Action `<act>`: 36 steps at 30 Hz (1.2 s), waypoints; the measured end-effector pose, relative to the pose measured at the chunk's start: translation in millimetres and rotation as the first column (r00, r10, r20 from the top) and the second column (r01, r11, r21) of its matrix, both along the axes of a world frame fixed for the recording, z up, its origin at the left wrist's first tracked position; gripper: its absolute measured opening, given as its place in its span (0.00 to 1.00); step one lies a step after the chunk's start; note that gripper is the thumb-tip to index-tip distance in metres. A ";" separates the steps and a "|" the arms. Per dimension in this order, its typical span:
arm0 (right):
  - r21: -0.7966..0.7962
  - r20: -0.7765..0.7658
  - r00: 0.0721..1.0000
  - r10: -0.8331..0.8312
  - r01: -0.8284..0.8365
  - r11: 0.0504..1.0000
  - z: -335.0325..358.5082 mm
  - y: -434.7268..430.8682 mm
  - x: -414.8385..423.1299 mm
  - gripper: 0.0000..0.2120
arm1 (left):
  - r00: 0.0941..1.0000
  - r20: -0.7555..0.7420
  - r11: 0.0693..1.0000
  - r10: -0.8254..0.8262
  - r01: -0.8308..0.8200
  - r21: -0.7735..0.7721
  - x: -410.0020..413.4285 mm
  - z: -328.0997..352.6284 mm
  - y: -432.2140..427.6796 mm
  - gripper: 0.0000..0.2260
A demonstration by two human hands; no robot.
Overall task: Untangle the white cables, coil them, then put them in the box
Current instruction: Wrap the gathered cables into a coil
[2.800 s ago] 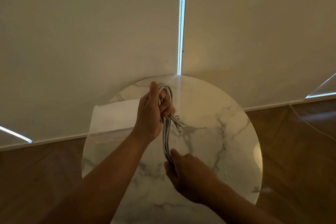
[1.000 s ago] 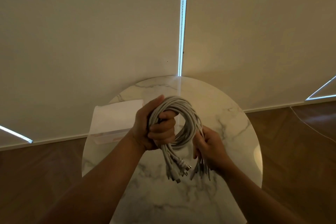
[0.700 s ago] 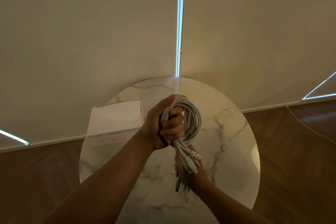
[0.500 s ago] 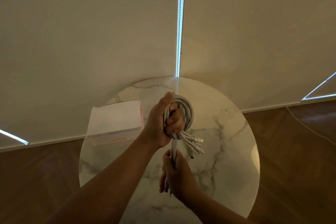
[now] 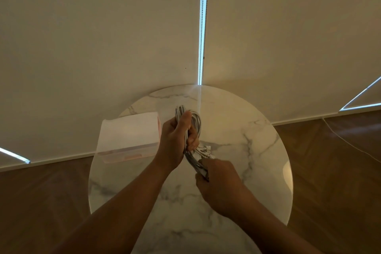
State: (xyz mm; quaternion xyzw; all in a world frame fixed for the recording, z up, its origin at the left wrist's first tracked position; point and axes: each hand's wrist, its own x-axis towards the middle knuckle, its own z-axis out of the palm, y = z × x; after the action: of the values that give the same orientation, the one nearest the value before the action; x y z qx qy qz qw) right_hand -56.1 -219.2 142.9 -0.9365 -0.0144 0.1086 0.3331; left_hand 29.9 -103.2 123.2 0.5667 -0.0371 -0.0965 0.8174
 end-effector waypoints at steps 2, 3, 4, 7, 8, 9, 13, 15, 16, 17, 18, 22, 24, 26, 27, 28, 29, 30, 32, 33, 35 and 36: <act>-0.075 0.078 0.995 0.066 -0.060 0.995 7.0 -7.3 5.0 0.09 | 0.999 -0.035 1.000 0.004 -0.004 0.011 -1.9 0.8 0.2 0.20; -0.100 0.110 0.989 0.095 -0.084 0.991 8.0 -9.8 6.9 0.10 | 0.998 -0.061 1.000 0.013 -0.012 0.018 -2.5 2.0 -0.6 0.21; -0.115 0.130 0.985 0.117 -0.102 0.988 9.7 -11.0 8.0 0.11 | 0.996 -0.087 0.999 0.023 -0.020 0.026 -2.9 3.5 -1.2 0.21; -0.152 0.188 0.958 0.216 -0.188 0.970 15.2 -15.2 10.2 0.12 | 0.991 -0.133 0.996 0.009 0.002 0.088 -4.4 9.3 -1.8 0.21; -0.153 0.214 0.940 0.266 -0.237 0.959 17.0 -17.2 12.9 0.12 | 0.989 -0.147 0.992 -0.014 0.033 0.125 -5.3 11.6 -2.1 0.21; -0.137 0.239 0.918 0.316 -0.290 0.947 18.7 -19.5 16.9 0.11 | 0.986 -0.161 0.983 -0.044 0.071 0.168 -6.2 13.7 -2.5 0.21; -0.035 0.324 0.865 0.384 -0.395 0.918 19.5 -26.7 30.7 0.05 | 0.965 -0.225 0.936 -0.138 0.201 0.288 -4.9 19.3 -1.0 0.20; 0.056 0.388 0.872 0.299 -0.346 0.937 18.0 -29.0 30.6 0.04 | 0.959 -0.229 0.932 -0.167 0.230 0.280 -1.9 21.5 1.1 0.20; 0.113 0.397 0.887 0.236 -0.303 0.946 16.1 -29.7 29.5 0.05 | 0.957 -0.233 0.931 -0.171 0.234 0.281 -1.0 22.2 2.0 0.20; 0.176 0.395 0.903 0.168 -0.254 0.951 14.3 -30.1 27.9 0.06 | 0.957 -0.238 0.929 -0.168 0.234 0.286 -0.5 22.2 2.7 0.20; 0.238 0.388 0.917 0.094 -0.198 0.951 12.7 -30.3 26.2 0.07 | 0.956 -0.244 0.928 -0.162 0.232 0.293 -0.2 21.4 3.2 0.20; 0.373 0.317 0.935 -0.160 0.033 0.927 5.1 -30.8 23.5 0.08 | 0.957 -0.266 0.928 -0.118 0.202 0.313 0.3 14.5 1.1 0.23; 0.392 0.288 0.927 -0.238 0.113 0.913 0.2 -28.0 21.5 0.09 | 0.950 -0.293 0.933 -0.111 0.201 0.298 -0.9 9.7 -2.1 0.23; 0.417 0.231 0.920 -0.318 0.201 0.886 -3.1 -22.7 18.5 0.13 | 0.946 -0.309 0.932 -0.102 0.199 0.302 -3.4 2.8 -6.3 0.25; 0.436 0.184 0.914 -0.362 0.254 0.863 -3.7 -20.5 16.6 0.16 | 0.945 -0.315 0.933 -0.090 0.191 0.306 -5.4 -1.5 -8.7 0.26; 0.462 0.132 0.905 -0.405 0.305 0.833 -5.4 -18.3 15.2 0.19 | 0.944 -0.323 0.937 -0.070 0.173 0.304 -7.7 -5.4 -11.3 0.27; 0.495 0.078 0.891 -0.447 0.355 0.793 -7.8 -15.3 14.3 0.22 | 0.944 -0.328 0.943 -0.041 0.145 0.301 -10.0 -8.4 -13.8 0.26; 0.532 0.026 0.871 -0.491 0.404 0.745 -10.8 -11.8 13.5 0.24 | 0.943 -0.332 0.946 -0.004 0.111 0.304 -11.7 -10.7 -15.9 0.24; 0.590 -0.065 0.810 -0.583 0.502 0.632 -20.6 -4.1 12.1 0.26 | 0.939 -0.337 0.940 0.067 0.054 0.336 -14.7 -13.9 -19.6 0.21; 0.604 -0.100 0.777 -0.622 0.544 0.583 -27.6 -0.5 11.6 0.25 | 0.937 -0.337 0.935 0.093 0.035 0.353 -15.8 -16.9 -21.0 0.21; 0.609 -0.120 0.747 -0.654 0.575 0.545 -41.3 6.2 10.2 0.19 | 0.929 -0.341 0.920 0.144 0.001 0.392 -18.5 -24.0 -22.0 0.23; 0.597 -0.095 0.755 -0.649 0.564 0.570 -48.4 9.1 9.5 0.15 | 0.926 -0.340 0.909 0.166 -0.010 0.416 -20.2 -27.3 -22.3 0.24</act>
State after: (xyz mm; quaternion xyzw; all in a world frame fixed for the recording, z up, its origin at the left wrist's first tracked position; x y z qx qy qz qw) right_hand -46.6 -210.0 94.5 -0.7360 0.2525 -0.0861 0.6223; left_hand 9.6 -125.5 95.9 0.6971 0.1635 -0.1688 0.6774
